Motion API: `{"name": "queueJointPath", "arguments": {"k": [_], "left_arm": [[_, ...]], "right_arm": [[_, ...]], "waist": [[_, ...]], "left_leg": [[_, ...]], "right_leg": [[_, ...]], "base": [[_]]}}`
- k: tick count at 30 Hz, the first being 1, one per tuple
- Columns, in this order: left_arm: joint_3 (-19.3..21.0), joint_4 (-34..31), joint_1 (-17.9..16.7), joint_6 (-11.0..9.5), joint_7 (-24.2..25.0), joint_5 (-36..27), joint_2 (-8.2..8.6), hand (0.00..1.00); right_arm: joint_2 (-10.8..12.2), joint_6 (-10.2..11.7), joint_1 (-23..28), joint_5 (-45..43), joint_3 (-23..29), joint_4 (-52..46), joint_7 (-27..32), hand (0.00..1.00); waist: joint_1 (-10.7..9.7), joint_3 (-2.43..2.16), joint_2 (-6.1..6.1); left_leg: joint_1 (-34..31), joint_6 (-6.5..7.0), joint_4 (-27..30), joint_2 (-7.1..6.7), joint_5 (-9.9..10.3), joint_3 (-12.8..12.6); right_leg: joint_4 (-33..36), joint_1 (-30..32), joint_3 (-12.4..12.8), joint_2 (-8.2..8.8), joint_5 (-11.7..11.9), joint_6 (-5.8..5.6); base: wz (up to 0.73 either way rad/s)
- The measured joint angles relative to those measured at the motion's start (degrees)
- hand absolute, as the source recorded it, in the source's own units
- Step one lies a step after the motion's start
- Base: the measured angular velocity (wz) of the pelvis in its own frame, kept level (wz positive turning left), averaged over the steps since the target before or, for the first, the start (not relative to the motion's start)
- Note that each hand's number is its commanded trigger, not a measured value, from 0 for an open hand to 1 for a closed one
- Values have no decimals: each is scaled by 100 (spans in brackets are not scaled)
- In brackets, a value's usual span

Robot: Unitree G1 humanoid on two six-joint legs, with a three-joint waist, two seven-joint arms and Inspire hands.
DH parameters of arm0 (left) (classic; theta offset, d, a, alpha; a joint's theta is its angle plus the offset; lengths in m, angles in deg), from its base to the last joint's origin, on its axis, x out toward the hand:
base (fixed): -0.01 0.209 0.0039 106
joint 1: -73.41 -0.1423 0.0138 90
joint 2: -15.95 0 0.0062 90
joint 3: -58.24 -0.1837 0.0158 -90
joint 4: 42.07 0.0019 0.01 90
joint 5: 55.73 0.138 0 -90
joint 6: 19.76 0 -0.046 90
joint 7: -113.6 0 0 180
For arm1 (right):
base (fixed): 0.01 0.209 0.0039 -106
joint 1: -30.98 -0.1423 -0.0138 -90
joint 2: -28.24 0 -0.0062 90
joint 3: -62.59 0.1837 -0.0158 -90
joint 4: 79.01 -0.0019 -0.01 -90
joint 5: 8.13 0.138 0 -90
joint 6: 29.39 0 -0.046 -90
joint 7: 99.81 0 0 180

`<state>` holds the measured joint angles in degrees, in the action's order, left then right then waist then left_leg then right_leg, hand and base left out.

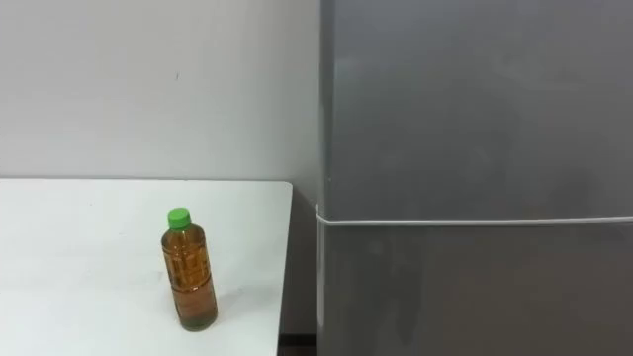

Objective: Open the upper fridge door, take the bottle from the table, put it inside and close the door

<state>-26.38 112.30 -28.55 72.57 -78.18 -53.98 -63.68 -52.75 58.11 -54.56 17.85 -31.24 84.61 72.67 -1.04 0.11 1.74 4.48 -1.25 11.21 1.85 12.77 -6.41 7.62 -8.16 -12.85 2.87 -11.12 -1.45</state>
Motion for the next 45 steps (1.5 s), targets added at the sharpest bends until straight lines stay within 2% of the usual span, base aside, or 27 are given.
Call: {"name": "queueJointPath", "arguments": {"k": [12,16,20,23,25,27,29,32,35,36,37,39,41,43,45], "left_arm": [[33,0,-7,-26,-53,5,-1,0],[64,0,-24,-15,-54,-57,0,0],[146,92,-62,-10,-68,-609,3,0],[265,107,-114,22,-119,-1185,9,0],[302,83,-167,17,-166,-1748,21,0],[353,55,-210,12,-181,-2041,38,0],[556,-24,-214,12,-210,-2159,57,0],[1097,-175,-187,9,-442,-2400,30,0],[1285,-284,-162,-47,-599,-2661,-53,0],[1331,-385,-136,-69,-708,-2813,-78,0],[1371,-484,-119,-102,-821,-2923,-90,0],[1427,-724,-92,-116,-995,-3051,-102,0],[1509,-1114,-113,-145,-1136,-3263,-130,0],[1637,-1639,-116,-272,-1321,-3400,-184,0],[1696,-1800,-30,-446,-1459,-3396,-236,0]], "right_arm": [[2,118,16,-147,16,2,-8,0],[2,110,18,-127,16,0,-9,0],[12,101,52,-109,58,13,7,0],[12,14,80,50,74,5,40,0],[10,4,111,79,93,-8,50,0],[5,7,131,78,109,-21,53,0],[1,6,130,66,143,-15,50,0],[-8,0,142,50,403,-12,14,0],[-37,1,175,52,528,-13,4,0],[-63,2,182,61,548,-14,5,0],[-82,2,180,51,575,-14,8,0],[-104,2,171,-19,628,-22,23,0],[-139,4,179,-92,637,-40,14,0],[-173,4,194,-192,668,-108,-9,0],[-201,8,201,-193,698,-165,-15,0]], "waist": [[1,1,4],[9,-13,-20],[10,-9,-16],[59,-18,-41],[110,-23,-62],[146,-27,-74],[172,-27,-90],[231,-20,-173],[260,3,-262],[264,27,-270],[258,20,-337],[263,34,-383],[288,24,-407],[299,16,-416],[313,11,-407]], "left_leg": [[10,0,-6,3,0,-6],[11,0,-5,2,0,-13],[11,0,4,2,0,-13],[19,0,3,3,0,-15],[19,0,5,3,0,-15],[17,1,11,3,1,-12],[18,0,10,7,1,-7],[29,0,11,6,2,6],[83,0,5,5,2,18],[117,0,-10,4,2,17],[127,0,-8,4,2,19],[114,0,-10,0,1,29],[111,0,-10,1,0,29],[88,0,11,-1,0,33],[84,0,5,-8,0,35]], "right_leg": [[3,-1,8,0,0,0],[-4,-7,-6,2,0,0],[-9,-15,-26,4,0,0],[-10,-12,5,3,-1,0],[-10,-14,-7,4,-1,0],[-7,-20,-6,4,-1,0],[-6,-17,1,0,-1,0],[3,-37,-10,2,0,1],[5,-95,-38,3,0,1],[10,-120,-58,5,-1,0],[11,-131,-55,6,-1,0],[13,-116,-37,7,-2,1],[16,-103,-25,5,-6,6],[16,-91,-38,7,-10,6],[15,-82,-38,13,-12,2]], "base": [[0],[0],[0],[0],[0],[0],[0],[0],[1],[0],[0],[0],[0],[0],[0]]}}
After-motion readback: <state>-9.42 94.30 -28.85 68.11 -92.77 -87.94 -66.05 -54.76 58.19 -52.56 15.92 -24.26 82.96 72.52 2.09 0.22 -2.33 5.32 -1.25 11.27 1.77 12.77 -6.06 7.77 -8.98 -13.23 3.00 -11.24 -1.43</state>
